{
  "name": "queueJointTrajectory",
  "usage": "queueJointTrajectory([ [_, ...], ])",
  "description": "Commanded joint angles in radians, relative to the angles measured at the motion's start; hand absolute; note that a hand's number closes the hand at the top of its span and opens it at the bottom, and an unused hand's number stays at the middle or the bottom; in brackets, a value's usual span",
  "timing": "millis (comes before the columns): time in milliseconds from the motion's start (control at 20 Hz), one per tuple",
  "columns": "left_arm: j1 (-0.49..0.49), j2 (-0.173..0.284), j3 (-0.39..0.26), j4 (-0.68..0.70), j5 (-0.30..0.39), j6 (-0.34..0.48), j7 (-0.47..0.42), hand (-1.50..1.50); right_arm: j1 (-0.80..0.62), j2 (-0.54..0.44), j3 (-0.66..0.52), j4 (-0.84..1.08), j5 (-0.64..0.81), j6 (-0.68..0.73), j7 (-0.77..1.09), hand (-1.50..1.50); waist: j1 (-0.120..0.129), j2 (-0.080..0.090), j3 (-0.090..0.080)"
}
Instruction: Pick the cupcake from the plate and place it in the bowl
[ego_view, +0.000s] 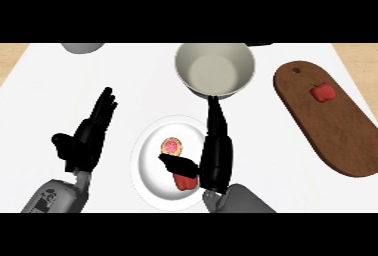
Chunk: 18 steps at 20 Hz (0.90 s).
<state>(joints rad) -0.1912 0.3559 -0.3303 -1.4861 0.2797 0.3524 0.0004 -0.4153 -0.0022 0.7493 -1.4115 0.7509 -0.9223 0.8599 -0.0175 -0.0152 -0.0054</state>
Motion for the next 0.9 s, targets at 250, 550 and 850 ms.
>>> queueJointTrajectory([
  [250, 0.013, -0.023, -0.029, -0.041, -0.029, 0.004, 0.026, 0.0, -0.191, 0.002, 0.043, -0.048, 0.057, 0.231, 0.552, -1.5, 0.031, 0.005, 0.004],
  [550, -0.032, -0.077, 0.0, 0.034, -0.046, 0.0, -0.003, 0.0, -0.114, 0.002, 0.107, -0.053, 0.022, 0.181, 0.499, -1.5, 0.022, 0.015, 0.005],
  [850, -0.04, -0.089, 0.009, 0.055, -0.072, -0.017, -0.019, 0.0, -0.095, 0.002, 0.135, -0.077, 0.045, 0.115, 0.484, -1.5, 0.02, 0.016, 0.005],
])
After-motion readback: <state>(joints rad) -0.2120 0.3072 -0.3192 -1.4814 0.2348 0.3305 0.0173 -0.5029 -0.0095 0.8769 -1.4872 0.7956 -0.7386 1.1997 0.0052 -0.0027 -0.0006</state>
